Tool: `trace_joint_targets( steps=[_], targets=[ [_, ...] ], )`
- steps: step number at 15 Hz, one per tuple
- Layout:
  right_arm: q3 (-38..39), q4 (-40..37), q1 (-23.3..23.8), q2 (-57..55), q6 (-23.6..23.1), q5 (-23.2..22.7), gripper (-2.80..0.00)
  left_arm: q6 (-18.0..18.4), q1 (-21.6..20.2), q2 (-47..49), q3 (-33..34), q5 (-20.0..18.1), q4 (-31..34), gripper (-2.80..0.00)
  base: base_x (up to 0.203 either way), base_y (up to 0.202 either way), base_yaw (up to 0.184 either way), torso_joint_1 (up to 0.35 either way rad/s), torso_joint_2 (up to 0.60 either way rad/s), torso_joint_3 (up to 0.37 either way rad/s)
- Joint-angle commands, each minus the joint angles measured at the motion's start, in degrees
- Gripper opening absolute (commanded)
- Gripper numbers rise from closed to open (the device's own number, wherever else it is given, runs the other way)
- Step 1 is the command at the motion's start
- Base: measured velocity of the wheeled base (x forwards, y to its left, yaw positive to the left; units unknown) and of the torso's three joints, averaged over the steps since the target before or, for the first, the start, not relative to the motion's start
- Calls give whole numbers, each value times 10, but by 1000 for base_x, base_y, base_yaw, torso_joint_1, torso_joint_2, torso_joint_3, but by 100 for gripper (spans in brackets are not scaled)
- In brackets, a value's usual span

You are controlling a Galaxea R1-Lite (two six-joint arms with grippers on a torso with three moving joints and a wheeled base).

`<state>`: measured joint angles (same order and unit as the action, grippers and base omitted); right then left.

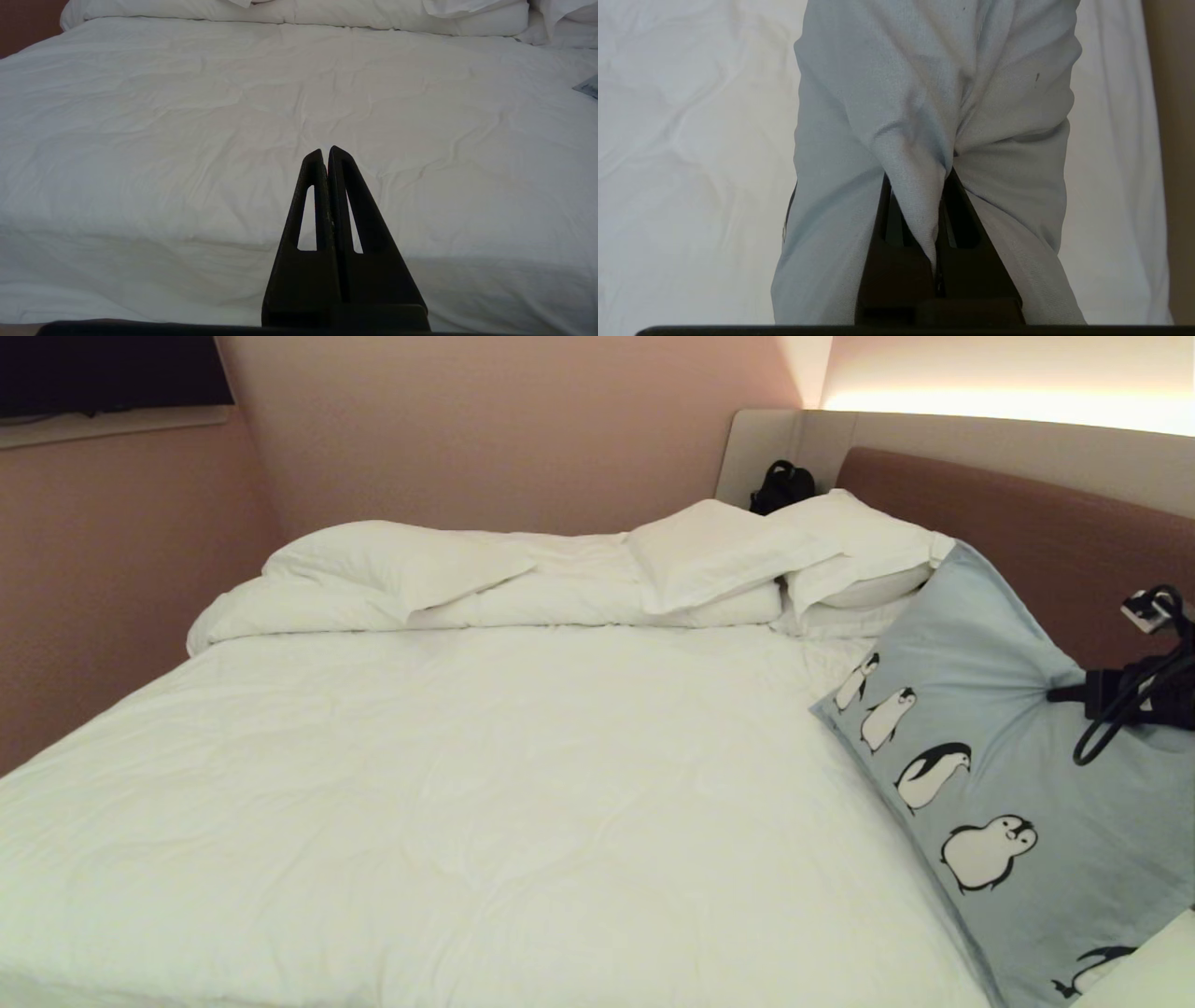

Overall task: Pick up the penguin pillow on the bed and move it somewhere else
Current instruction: Place the pillow at the bedside

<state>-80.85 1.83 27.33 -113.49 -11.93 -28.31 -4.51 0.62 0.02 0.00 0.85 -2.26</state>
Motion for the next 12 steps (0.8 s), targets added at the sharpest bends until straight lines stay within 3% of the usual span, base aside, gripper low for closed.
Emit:
trace_joint_targets(
  steps=[1, 12],
  targets=[
    [-3, 7, 0, -31, -1, -2, -280, -1, 0, 0, 0, 0, 0, -280, 0, 0, 0, 0, 0, 0],
    [-7, 49, 2, -96, 0, 1, -280, -1, 0, 0, 0, 0, 0, -280, 0, 0, 0, 0, 0, 0]
  ],
)
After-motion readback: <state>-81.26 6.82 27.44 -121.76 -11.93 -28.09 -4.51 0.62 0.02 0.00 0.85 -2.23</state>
